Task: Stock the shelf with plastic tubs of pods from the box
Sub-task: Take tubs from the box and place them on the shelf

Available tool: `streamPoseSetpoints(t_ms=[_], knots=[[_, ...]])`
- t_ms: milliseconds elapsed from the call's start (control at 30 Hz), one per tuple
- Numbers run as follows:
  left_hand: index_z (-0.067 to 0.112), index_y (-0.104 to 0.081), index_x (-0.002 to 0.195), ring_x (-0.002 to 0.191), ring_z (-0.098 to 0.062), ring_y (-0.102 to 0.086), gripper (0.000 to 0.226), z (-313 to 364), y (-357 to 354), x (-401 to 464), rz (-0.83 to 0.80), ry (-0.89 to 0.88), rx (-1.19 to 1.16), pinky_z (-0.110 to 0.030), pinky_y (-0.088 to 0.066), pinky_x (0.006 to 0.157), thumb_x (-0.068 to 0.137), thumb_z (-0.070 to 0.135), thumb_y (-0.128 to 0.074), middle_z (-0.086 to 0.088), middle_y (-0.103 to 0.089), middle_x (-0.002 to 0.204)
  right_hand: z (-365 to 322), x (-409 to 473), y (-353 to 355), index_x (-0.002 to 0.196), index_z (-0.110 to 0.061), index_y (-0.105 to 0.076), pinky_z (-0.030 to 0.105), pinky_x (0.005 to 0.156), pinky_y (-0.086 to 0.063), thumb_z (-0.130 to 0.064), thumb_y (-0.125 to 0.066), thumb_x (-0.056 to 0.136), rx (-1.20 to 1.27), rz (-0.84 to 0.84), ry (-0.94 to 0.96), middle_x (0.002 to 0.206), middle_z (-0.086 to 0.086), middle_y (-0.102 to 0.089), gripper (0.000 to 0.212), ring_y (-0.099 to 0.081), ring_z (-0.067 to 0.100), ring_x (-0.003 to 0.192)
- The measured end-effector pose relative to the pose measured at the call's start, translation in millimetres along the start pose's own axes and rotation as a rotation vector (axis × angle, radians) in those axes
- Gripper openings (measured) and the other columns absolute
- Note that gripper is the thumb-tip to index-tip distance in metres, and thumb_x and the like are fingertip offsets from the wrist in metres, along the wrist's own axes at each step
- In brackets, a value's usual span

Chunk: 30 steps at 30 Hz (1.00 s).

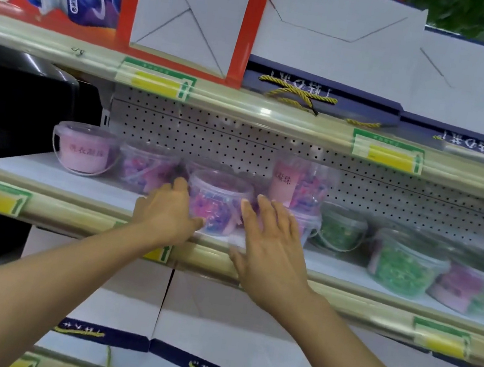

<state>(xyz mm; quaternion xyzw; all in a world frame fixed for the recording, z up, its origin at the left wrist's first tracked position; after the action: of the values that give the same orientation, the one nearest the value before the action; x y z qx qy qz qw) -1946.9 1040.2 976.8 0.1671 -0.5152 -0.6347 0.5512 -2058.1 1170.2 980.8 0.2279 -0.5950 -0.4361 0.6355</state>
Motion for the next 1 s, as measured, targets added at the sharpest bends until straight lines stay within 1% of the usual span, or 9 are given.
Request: streamPoseSetpoints(t_ms=[100, 233, 300, 367, 500, 633, 767, 867, 1000], knots=[[0.013, -0.035, 0.129, 0.119, -0.032, -0.046, 0.067, 10.0, 7.4, -24.4, 0.074, -0.054, 0.005, -0.047, -0.042, 0.095, 0.078, 0.041, -0.068, -0.012, -0.047, 0.13, 6.1, -23.7, 4.2, 0.146, -0.012, -0.026, 0.046, 0.115, -0.011, -0.033, -0.059, 0.088, 0.013, -0.006, 0.015, 0.153, 0.017, -0.023, 0.071, -0.017, 0.035, 0.142], [0.016, -0.037, 0.131, 0.118, -0.031, -0.044, 0.06, 36.2, 8.2, -78.1, 0.106, -0.213, -0.031, -0.042, -0.041, 0.093, 0.081, 0.034, -0.065, -0.01, -0.043, 0.129, 21.0, -70.1, 1.0, 0.121, -0.005, -0.056, 0.046, 0.097, -0.042, -0.027, -0.08, 0.066, 0.076, -0.001, -0.012, 0.123, 0.019, -0.056, 0.064, -0.053, 0.039, 0.115], [0.02, -0.04, 0.13, 0.118, -0.027, -0.044, 0.054, 49.6, -6.6, -108.5, 0.041, -0.273, -0.039, -0.037, -0.041, 0.092, 0.082, 0.032, -0.063, -0.005, -0.043, 0.129, 30.5, -96.9, -3.5, 0.122, -0.005, -0.055, 0.043, 0.097, -0.042, -0.027, -0.078, 0.069, 0.116, -0.03, -0.014, 0.126, 0.018, -0.055, 0.062, -0.053, 0.037, 0.115], [0.022, -0.039, 0.129, 0.118, -0.024, -0.043, 0.051, 61.4, -31.5, -137.2, -0.061, -0.298, -0.035, -0.035, -0.042, 0.089, 0.084, 0.031, -0.061, -0.001, -0.041, 0.132, 42.6, -125.3, -12.1, 0.132, -0.007, -0.046, 0.04, 0.104, -0.034, -0.029, -0.067, 0.083, 0.148, -0.094, -0.011, 0.139, 0.015, -0.043, 0.058, -0.042, 0.033, 0.126], [0.024, -0.035, 0.134, 0.121, -0.021, -0.045, 0.05, 85.1, -90.4, -191.6, -0.234, -0.263, -0.006, -0.036, -0.045, 0.088, 0.089, 0.038, -0.055, 0.002, -0.04, 0.138, 75.3, -184.7, -41.5, 0.139, -0.012, -0.034, 0.033, 0.103, -0.031, -0.033, -0.05, 0.094, 0.226, -0.275, -0.041, 0.144, 0.007, -0.034, 0.052, -0.035, 0.026, 0.129], [0.023, -0.04, 0.129, 0.113, -0.022, -0.051, 0.046, 106.8, -159.7, -245.0, -0.409, -0.185, -0.031, -0.038, -0.047, 0.088, 0.087, 0.034, -0.056, -0.001, -0.051, 0.127, 109.9, -248.7, -75.4, 0.135, -0.013, -0.037, 0.034, 0.096, -0.037, -0.031, -0.05, 0.093, 0.269, -0.404, -0.057, 0.138, 0.007, -0.04, 0.048, -0.04, 0.025, 0.124], [0.021, -0.044, 0.124, 0.111, -0.019, -0.054, 0.04, 118.6, -222.9, -297.7, -0.509, -0.114, -0.029, -0.031, -0.045, 0.081, 0.089, 0.034, -0.055, 0.002, -0.055, 0.125, 137.0, -313.2, -113.2, 0.133, -0.013, -0.04, 0.035, 0.093, -0.041, -0.031, -0.05, 0.092, 0.314, -0.529, -0.064, 0.134, 0.007, -0.045, 0.046, -0.044, 0.027, 0.121], [0.019, -0.042, 0.127, 0.113, -0.022, -0.053, 0.04, 118.9, -264.6, -337.0, -0.605, -0.061, -0.015, -0.034, -0.046, 0.084, 0.092, 0.034, -0.053, -0.002, -0.053, 0.128, 152.1, -362.0, -142.8, 0.132, -0.012, -0.041, 0.035, 0.088, -0.043, -0.029, -0.052, 0.092, 0.354, -0.632, -0.101, 0.134, 0.007, -0.045, 0.046, -0.047, 0.028, 0.119], [0.018, -0.046, 0.121, 0.109, -0.025, -0.056, 0.035, 106.5, -315.2, -380.3, -0.7, 0.02, -0.006, -0.039, -0.048, 0.086, 0.089, 0.03, -0.056, -0.005, -0.058, 0.12, 162.7, -420.0, -184.0, 0.123, -0.012, -0.046, 0.036, 0.083, -0.044, -0.027, -0.052, 0.09, 0.392, -0.774, -0.155, 0.121, 0.009, -0.051, 0.037, -0.05, 0.028, 0.112]])
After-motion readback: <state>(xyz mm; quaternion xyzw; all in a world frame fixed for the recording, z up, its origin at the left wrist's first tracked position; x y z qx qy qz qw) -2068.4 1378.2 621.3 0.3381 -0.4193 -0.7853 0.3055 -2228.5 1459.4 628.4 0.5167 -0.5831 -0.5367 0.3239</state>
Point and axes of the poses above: each hand's wrist, its own x-axis towards the middle knuckle, its own y-axis out of the back of the hand, z = x × y, the point moved 5 cm from there along x, towards the middle knuckle
